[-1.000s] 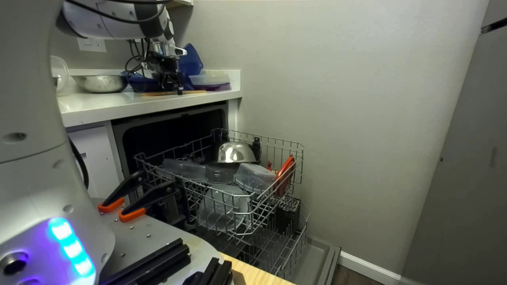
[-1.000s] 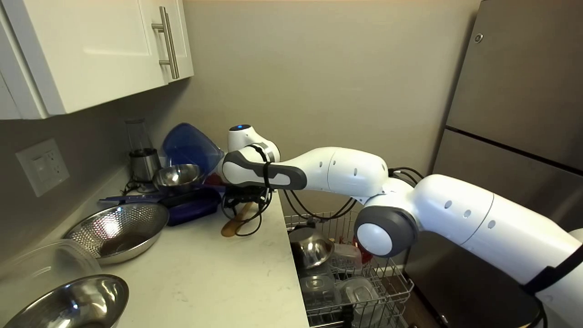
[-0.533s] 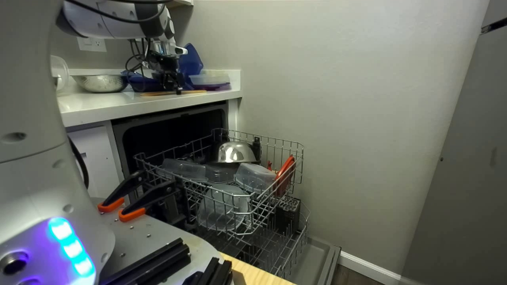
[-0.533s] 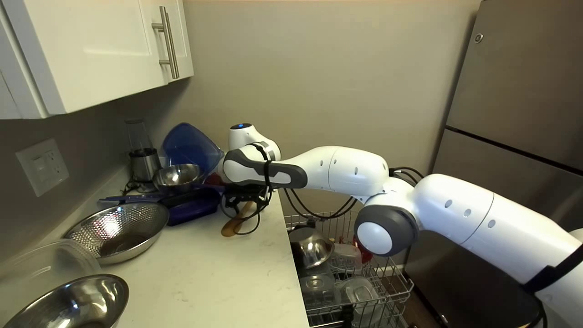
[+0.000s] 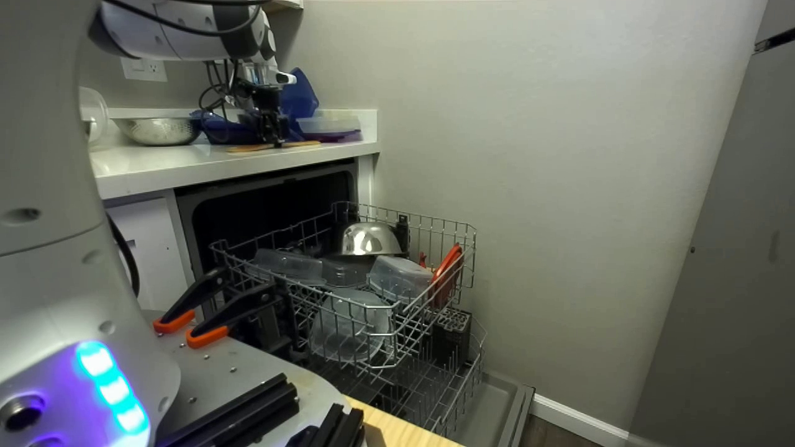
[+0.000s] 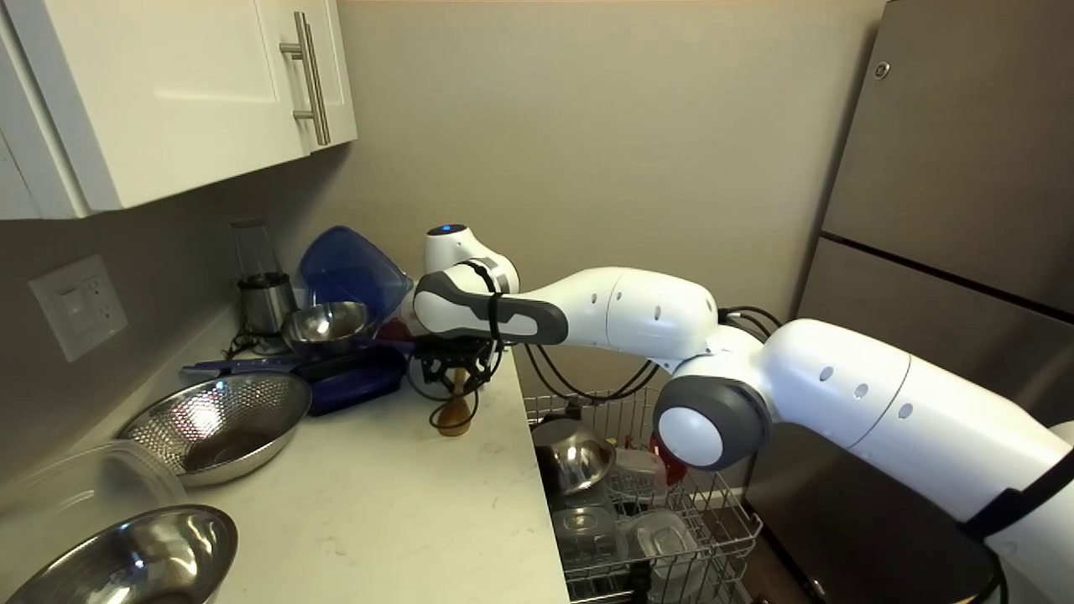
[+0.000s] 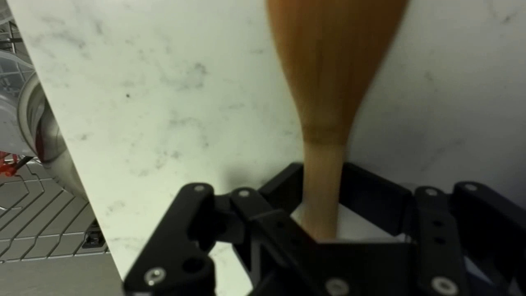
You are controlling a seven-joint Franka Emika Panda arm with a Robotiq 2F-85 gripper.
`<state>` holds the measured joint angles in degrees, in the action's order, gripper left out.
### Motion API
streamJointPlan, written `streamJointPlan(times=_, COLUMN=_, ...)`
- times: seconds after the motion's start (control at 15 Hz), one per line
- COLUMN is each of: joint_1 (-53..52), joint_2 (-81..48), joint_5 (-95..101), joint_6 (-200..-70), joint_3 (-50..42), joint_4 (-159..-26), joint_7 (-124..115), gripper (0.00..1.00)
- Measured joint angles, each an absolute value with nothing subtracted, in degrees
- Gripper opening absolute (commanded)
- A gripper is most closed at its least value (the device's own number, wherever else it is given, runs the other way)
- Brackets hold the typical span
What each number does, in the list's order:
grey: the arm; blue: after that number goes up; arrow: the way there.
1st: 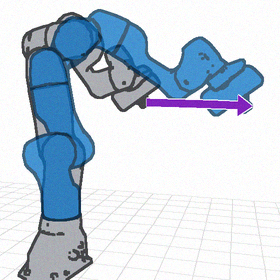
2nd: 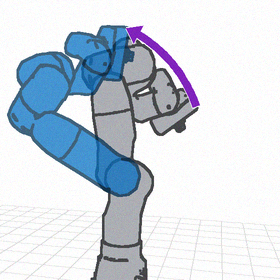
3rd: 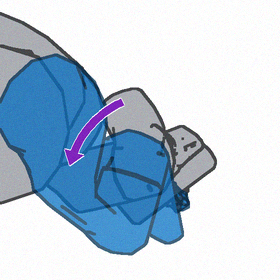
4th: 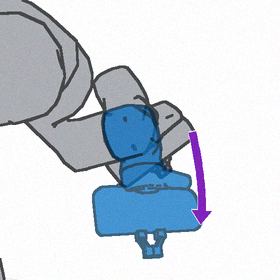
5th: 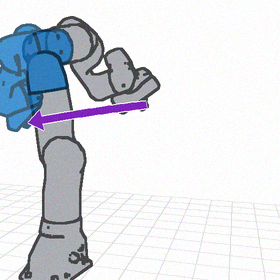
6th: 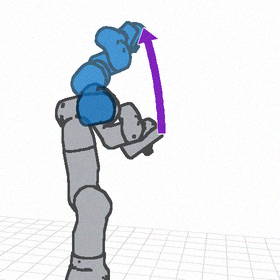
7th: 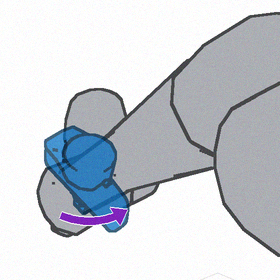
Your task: Pick up the wooden spoon from the counter and put it in the dishwasher.
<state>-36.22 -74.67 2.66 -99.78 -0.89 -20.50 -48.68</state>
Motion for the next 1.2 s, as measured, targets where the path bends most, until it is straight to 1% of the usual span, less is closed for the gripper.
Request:
streamJointPlan(times=0.4, joint_1=-34.8, joint_2=-74.4, joint_5=2.7, joint_6=-99.9, joint_3=-1.4, joint_4=-20.0, joint_7=-48.7, gripper=0.07)
streamJointPlan(times=1.2, joint_1=-31.1, joint_2=-68.4, joint_5=3.4, joint_6=-97.7, joint_3=-3.5, joint_4=-19.7, joint_7=-49.0, gripper=0.07)
